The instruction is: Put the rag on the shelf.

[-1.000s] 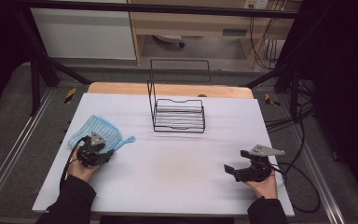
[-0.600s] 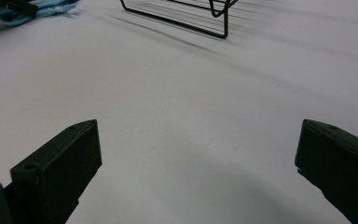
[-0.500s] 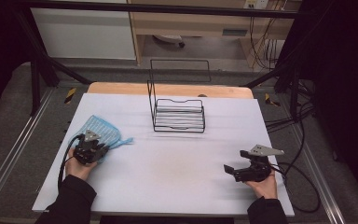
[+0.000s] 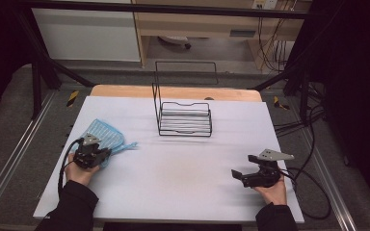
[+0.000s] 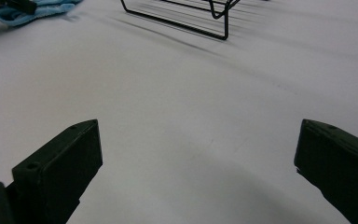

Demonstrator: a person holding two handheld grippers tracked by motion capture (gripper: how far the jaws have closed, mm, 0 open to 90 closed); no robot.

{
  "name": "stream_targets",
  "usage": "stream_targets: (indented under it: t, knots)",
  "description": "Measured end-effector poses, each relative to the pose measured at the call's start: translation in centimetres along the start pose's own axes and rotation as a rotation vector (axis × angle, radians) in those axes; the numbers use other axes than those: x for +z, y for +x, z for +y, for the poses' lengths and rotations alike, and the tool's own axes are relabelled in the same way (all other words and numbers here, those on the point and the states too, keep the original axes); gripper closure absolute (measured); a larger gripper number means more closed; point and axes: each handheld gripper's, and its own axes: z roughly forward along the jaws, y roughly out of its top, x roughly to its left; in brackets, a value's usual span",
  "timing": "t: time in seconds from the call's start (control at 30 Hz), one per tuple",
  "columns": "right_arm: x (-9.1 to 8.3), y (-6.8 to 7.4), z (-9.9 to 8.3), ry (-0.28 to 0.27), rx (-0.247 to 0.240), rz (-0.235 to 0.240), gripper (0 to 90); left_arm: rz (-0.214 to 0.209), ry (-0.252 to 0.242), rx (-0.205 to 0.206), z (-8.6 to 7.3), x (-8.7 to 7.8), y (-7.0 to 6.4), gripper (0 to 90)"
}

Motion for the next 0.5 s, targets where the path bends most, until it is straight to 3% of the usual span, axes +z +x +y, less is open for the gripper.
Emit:
stream_targets:
  t: [0.27,0.5]
  knots:
    - [0.0,0.0,0.0,0.000,0.002,0.002,1.4,-0.049,-0.051,-0.015,0.3,-1.1,-0.4,84.9]
    - [0.0,0.0,0.0,-0.001,0.002,0.002,1.5,-0.091,-0.065,-0.017,0.5,-1.2,-1.3,84.9]
